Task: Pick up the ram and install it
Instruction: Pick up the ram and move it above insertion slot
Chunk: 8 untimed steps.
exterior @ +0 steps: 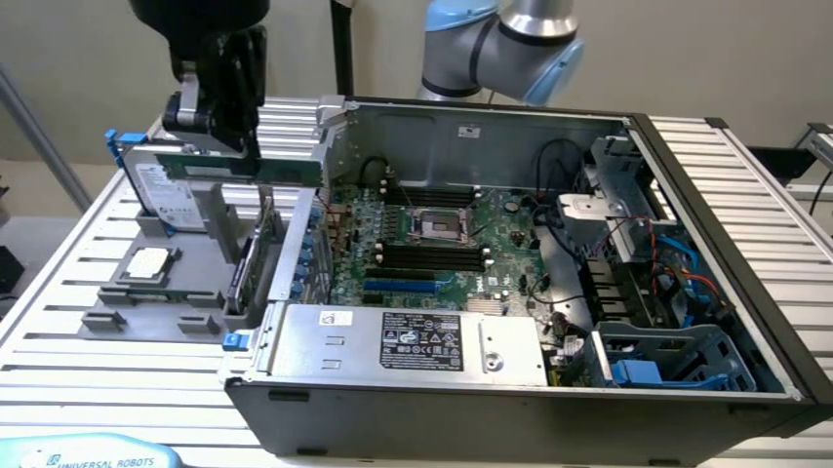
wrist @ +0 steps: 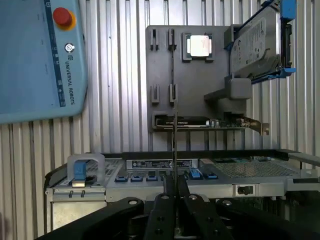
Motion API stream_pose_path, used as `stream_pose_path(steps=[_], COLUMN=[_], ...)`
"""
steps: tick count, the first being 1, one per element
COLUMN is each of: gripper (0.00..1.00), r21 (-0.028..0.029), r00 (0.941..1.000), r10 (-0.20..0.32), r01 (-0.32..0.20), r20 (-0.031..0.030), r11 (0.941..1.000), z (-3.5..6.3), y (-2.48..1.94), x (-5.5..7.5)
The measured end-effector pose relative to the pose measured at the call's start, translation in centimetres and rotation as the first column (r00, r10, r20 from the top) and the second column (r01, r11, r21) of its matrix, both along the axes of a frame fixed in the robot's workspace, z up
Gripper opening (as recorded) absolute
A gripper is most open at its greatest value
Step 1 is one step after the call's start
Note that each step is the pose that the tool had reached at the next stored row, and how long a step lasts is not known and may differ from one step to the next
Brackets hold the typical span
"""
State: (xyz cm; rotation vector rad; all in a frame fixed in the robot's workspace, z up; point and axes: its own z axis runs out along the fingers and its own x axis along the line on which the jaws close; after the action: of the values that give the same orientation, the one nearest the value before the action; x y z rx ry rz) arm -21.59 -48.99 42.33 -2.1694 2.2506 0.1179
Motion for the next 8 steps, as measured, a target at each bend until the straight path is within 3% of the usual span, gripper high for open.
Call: stream_pose_path(steps=[8], gripper=[0.13], r21=[0.0011], r00=[1.0000], r10=[0.000], r01=[0.000], r20=[-0.0005], r11=[1.0000], z=[-0.67], y=[0.28], x=[3.6])
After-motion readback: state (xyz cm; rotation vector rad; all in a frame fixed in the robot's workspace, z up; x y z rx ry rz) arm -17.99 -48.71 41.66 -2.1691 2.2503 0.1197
